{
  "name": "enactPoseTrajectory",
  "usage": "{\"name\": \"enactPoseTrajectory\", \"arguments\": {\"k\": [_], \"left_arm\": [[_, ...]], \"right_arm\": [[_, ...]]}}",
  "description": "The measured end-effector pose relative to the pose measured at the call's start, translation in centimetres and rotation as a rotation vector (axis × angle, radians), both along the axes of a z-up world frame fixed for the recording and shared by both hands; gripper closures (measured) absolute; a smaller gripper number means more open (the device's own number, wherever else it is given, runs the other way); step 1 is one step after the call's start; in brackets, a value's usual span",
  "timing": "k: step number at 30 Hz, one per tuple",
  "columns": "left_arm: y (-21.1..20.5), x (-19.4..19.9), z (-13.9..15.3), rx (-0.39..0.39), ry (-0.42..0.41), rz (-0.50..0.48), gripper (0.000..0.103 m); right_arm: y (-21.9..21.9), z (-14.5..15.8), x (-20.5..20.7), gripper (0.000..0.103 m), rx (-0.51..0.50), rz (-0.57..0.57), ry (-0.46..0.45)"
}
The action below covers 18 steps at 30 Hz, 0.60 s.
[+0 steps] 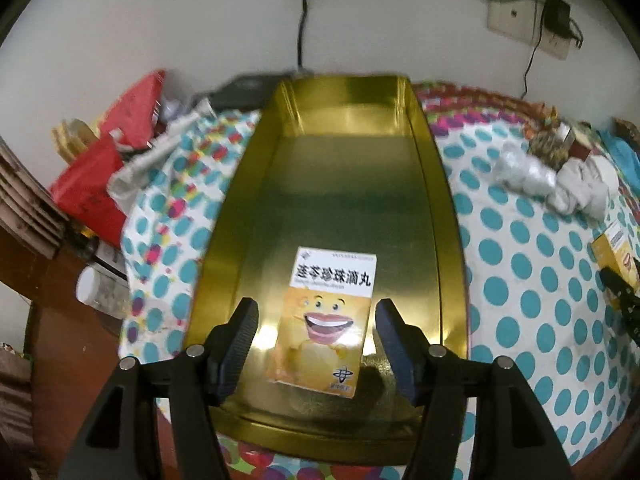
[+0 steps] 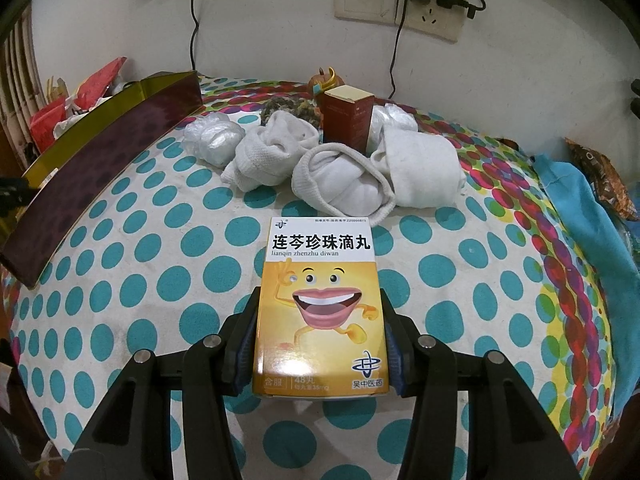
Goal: Organize objects
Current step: 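Carry the box in the left tool over the gold tray and lower it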
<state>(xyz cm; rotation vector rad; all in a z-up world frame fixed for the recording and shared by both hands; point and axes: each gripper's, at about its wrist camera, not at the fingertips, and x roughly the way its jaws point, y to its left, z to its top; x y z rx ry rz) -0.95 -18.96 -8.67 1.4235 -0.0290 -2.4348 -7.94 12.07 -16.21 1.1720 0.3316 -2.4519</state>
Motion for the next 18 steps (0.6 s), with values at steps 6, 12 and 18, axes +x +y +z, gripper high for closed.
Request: {"name": "enactPoseTrajectory", "arguments": {"k": [6,12,18], "left_arm": [[0.7,2.2,2.0,-0.045,0.096,0.015,0.038],[0.3,3.9,2.9,-0.025,0.163,0.059,0.038],[-1.0,5.7,3.6,0.004,0.208,0.100,0.038]], "right_arm": [[-0.8,0.5,1.2,0.055,0.024,0.036,0.050],[-3.6,4.3,2.8,0.055,-0.044,0.106,0.095],[-10.2,8.4,2.9,0.055,-0.123,0.254,0.101]]}}
